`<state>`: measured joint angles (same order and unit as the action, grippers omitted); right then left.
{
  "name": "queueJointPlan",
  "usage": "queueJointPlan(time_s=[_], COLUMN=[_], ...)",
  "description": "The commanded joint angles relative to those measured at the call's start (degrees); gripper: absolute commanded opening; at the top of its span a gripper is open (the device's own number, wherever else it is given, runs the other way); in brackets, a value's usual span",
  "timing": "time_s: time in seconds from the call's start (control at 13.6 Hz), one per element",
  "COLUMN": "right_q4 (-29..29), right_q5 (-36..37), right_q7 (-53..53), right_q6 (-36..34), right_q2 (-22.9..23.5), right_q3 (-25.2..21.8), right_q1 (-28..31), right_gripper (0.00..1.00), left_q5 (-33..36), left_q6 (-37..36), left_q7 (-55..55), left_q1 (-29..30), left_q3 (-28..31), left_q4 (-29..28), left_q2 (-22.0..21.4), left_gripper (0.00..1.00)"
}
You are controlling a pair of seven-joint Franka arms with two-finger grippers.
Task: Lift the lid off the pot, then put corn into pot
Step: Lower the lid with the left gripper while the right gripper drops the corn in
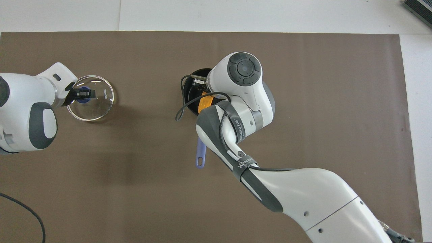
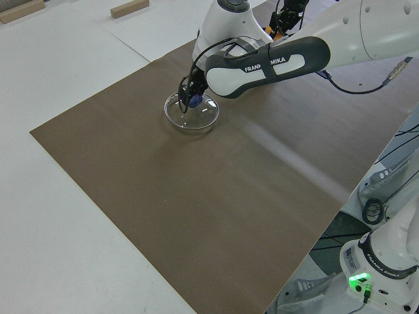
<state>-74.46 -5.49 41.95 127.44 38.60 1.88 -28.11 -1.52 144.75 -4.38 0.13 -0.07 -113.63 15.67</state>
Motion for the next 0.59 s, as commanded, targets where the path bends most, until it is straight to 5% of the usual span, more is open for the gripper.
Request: queueJointPlan(time_s=[0.0,0.37,0.51], right_q4=[-1.2,-0.9,-0.7], right_q5=[-1.1,-2.4,-2.9], right_q7=[-2.0,-3.5,-3.6], right_q6=[2.1,2.8,2.9], right_q2=[0.3,1.1,1.4], right_q3=[0.4,0.6,0.6], right_q1=[-0.1,1.4,1.4], right_gripper=[0.00,0.00,0.00], left_q5=[-1.4,-1.4,-1.4], left_q6=[1.5,0.9,0.4], left_q7=[-1.8,-1.6,-1.7], left_q1=[0.7,0.2,0.0], left_q3=[-0.6,-0.7,-0.6], left_q4=[-1.0,-0.9,-0.9], left_q2=[-0.1,-0.1,-0.1], left_gripper=[0.00,0.00,0.32])
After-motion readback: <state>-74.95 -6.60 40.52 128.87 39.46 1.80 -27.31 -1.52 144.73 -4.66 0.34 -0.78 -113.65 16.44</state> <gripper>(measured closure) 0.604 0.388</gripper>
